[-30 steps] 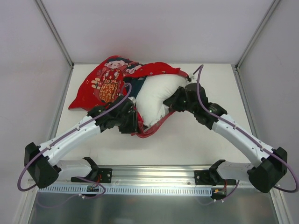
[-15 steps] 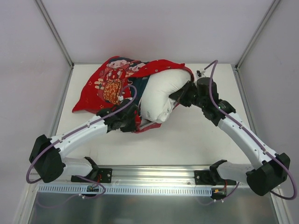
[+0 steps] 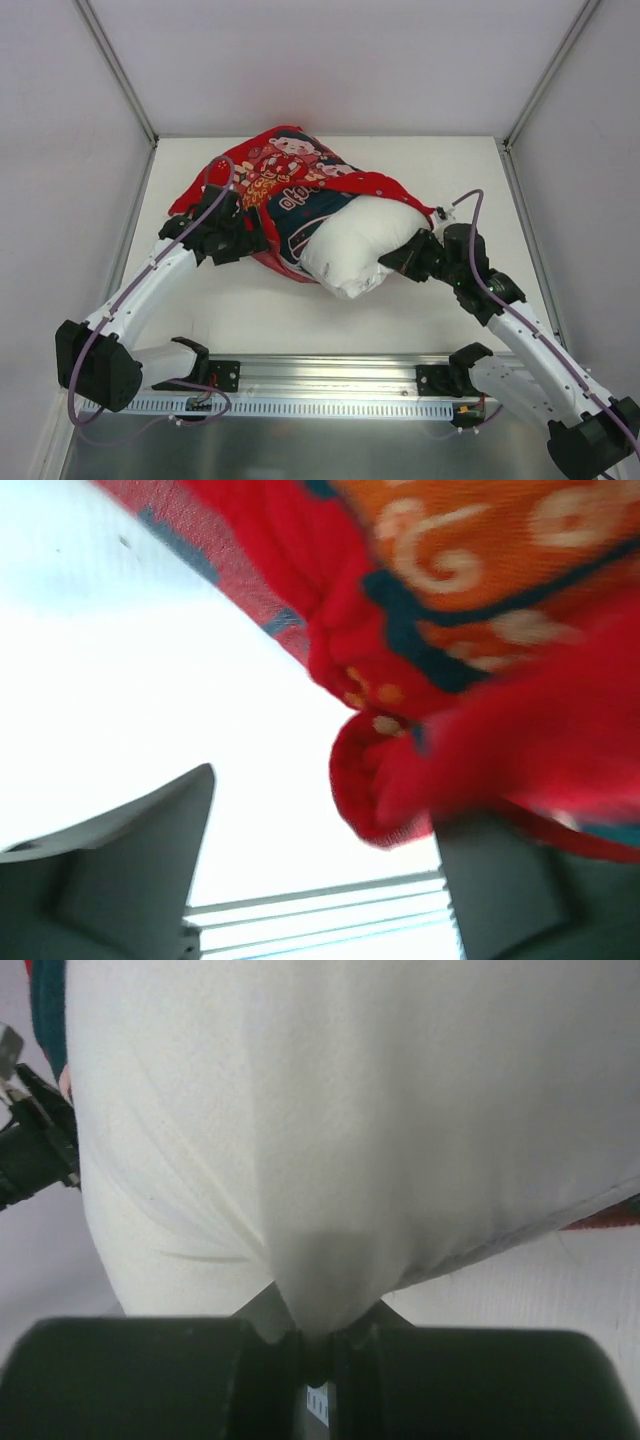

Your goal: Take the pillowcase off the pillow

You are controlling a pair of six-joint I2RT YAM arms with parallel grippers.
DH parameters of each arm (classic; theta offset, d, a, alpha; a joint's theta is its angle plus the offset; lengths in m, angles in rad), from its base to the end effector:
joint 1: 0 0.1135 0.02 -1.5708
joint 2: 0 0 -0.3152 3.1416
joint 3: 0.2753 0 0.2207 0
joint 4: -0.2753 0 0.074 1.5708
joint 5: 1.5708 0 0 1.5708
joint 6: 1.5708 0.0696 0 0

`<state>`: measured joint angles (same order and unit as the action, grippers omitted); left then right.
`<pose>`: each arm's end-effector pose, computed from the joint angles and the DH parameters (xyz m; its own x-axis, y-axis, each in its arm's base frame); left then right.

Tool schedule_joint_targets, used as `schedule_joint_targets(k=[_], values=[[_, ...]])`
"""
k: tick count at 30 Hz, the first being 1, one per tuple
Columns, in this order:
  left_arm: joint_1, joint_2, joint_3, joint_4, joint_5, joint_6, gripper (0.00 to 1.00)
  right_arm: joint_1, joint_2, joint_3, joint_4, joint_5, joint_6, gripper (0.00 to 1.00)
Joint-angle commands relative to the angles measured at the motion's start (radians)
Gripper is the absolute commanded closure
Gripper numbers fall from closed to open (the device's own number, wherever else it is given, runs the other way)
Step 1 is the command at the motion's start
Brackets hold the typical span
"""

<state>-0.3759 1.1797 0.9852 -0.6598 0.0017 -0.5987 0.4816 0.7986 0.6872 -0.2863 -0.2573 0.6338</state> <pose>0.1991 -0.0787 0.3144 -0.7869 -0.2953 -0.5418 -0.0912 0.9241 -0.3712 0.1231 0.0843 0.3206 -0.6650 0.2987 -0.6845 -0.3252 0.7093 0.6254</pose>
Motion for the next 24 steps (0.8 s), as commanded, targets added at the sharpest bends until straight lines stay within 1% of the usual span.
schedule_joint_targets(k=[1,2,4,8,9,10,12,13,14,15,16,17,18,19,20,22,24], values=[[0.008,-0.031,0.111,-0.053,0.113,0.082,0.09,-0.012,-0.019,0.003,0.108,-0.046,-0.034,0.99],[0.005,-0.04,0.112,-0.06,0.118,0.082,0.09,-0.011,-0.019,0.005,0.111,-0.052,-0.042,1.0],[-0.02,-0.063,0.176,-0.075,0.103,0.091,0.1,-0.005,-0.019,0.018,0.11,-0.069,-0.069,0.99],[-0.087,-0.063,0.341,-0.107,0.02,0.129,0.15,0.006,-0.022,0.038,0.104,-0.108,-0.126,0.99],[-0.121,-0.043,0.369,-0.106,0.006,0.135,0.15,0.006,-0.025,0.037,0.105,-0.123,-0.135,0.99],[-0.138,-0.026,0.43,-0.106,-0.024,0.143,0.15,0.005,-0.022,0.034,0.105,-0.129,-0.144,0.99],[-0.165,0.072,0.507,-0.107,-0.058,0.187,0.12,0.006,-0.016,0.031,0.104,-0.154,-0.158,0.99],[-0.197,0.11,0.6,-0.109,-0.058,0.204,0.1,0.006,-0.006,0.028,0.102,-0.161,-0.16,0.99],[-0.218,0.191,0.645,-0.109,-0.054,0.242,0.07,0.008,-0.003,0.028,0.104,-0.172,-0.161,0.99],[-0.237,0.234,0.694,-0.109,-0.052,0.263,0.03,0.008,0.002,0.026,0.104,-0.175,-0.16,0.99],[-0.267,0.277,0.787,-0.109,-0.039,0.281,0.02,0.008,0.005,0.028,0.099,-0.175,-0.161,0.99],[-0.276,0.364,0.829,-0.11,-0.014,0.321,0.01,0.009,0.005,0.029,0.096,-0.169,-0.161,0.99],[-0.285,0.408,0.869,-0.109,0.033,0.335,0.01,0.011,0.007,0.032,0.093,-0.169,-0.16,0.99],[-0.297,0.444,0.938,-0.109,0.05,0.346,0.01,0.011,0.007,0.041,0.091,-0.169,-0.161,0.99],[-0.301,0.513,0.969,-0.109,0.073,0.367,0.01,0.014,0.008,0.049,0.085,-0.169,-0.164,0.99],[-0.311,0.569,1.05,-0.109,0.142,0.381,0.01,0.015,0.013,0.064,0.061,-0.169,-0.183,0.99],[-0.333,0.638,1.092,-0.11,0.194,0.41,0.01,0.022,0.024,0.083,0.042,-0.169,-0.203,0.99]])
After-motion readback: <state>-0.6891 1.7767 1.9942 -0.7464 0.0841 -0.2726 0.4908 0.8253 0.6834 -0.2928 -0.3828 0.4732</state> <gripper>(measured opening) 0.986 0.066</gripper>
